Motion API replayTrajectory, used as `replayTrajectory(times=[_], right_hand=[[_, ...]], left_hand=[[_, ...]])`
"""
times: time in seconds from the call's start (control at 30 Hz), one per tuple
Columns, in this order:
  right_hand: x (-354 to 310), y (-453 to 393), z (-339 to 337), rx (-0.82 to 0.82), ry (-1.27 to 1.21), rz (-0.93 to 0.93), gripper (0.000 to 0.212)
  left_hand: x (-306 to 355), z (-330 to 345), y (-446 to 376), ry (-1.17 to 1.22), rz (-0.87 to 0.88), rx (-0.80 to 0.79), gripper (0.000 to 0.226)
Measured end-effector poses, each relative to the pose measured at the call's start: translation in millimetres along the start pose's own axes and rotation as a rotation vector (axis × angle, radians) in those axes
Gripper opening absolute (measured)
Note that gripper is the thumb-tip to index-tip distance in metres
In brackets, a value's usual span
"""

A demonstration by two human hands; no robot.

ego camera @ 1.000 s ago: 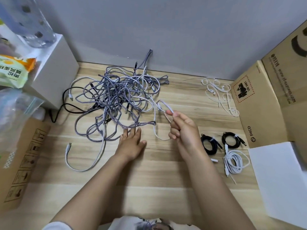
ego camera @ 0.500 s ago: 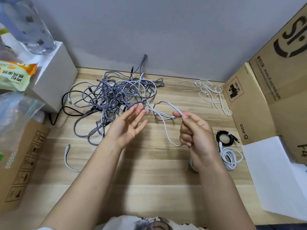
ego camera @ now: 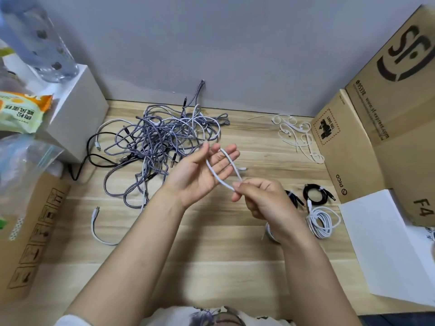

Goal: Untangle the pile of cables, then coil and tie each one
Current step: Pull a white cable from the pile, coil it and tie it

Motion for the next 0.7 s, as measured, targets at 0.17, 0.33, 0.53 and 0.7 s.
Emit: replayTrajectory(times=[0.17, 0.33, 0.53, 0.7], right_hand=[[20.7, -6.6, -3.4, -0.058, 0.180, 0.127, 0.038], [41.9, -9.7, -8.5, -0.180, 0.499, 0.261, 0.034], [49.4, -16.2, -0.6, -0.158, 0.580, 0.054, 0.028], [28.6, -35.2, 15.1, 0.012, -0.028, -0.047, 0.016]], left_hand=[[10.2, -15.5, -5.8, 0.070, 0.087, 0.150, 0.042], [8.5, -30.7, -4.4, 0.077, 0.109, 0.206, 0.052], [-5.0, -30.4, 4.4, -0.217, 0.184, 0.139, 0.023], [-12.9, -30.5, 15.2, -0.744, 0.261, 0.048, 0.030]])
Point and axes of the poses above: each hand's wrist, its own y-axis away from the middle knuckle, its own z-axis out of the palm, x = y × z, the point moved 3 cm from there along -y, towards the middle knuckle, and after that the axes turned 14 degrees about -y, right-handed, at the moved point
